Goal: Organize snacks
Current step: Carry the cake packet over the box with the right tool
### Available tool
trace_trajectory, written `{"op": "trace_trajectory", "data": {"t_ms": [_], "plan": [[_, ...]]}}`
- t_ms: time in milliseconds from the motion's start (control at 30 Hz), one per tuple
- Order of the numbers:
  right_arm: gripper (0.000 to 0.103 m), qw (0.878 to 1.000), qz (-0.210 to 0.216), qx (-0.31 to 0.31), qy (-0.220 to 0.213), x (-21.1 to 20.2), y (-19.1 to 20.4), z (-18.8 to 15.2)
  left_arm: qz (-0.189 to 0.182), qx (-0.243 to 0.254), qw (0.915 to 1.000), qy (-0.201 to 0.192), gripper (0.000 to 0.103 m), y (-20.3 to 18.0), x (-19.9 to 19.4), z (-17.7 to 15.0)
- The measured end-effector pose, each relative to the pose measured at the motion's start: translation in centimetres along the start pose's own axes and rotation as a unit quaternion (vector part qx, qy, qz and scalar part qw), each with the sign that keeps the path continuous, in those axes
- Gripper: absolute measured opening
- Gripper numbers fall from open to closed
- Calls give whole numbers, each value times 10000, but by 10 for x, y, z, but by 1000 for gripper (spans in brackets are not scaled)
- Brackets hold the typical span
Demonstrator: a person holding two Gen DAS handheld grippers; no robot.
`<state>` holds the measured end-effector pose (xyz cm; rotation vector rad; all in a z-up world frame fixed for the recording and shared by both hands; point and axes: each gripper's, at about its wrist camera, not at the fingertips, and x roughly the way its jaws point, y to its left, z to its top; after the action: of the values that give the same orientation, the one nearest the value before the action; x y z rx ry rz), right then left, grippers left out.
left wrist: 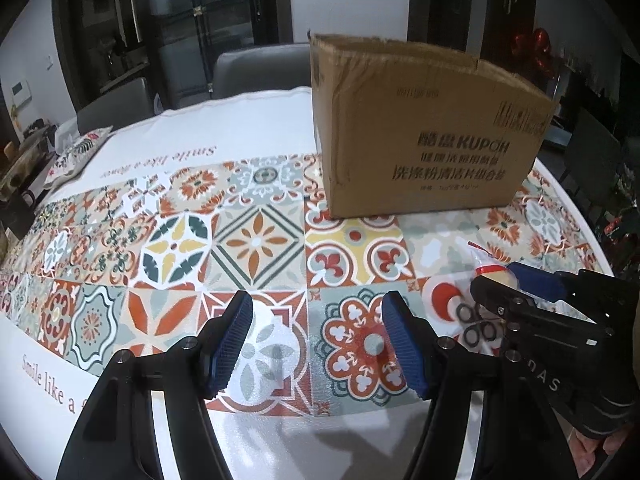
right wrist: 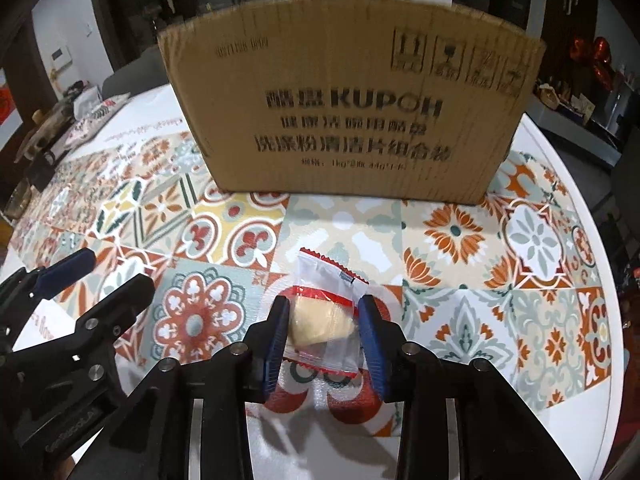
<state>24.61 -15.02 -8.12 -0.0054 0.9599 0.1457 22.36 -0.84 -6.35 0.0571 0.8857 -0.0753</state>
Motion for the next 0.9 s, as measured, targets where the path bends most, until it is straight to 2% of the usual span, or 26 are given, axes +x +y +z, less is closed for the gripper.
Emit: {"op": "trace_trajectory", "data": {"t_ms": [533,900], "plan": [[37,9956,91,-5,-937,-70,-5,27,-5,215,9966,-792,66,-9,-55,44],[36,9890,-149,-207,-1458,-103,-12,61,65,335,9934,-1093,66,-10,-70,85]]}}
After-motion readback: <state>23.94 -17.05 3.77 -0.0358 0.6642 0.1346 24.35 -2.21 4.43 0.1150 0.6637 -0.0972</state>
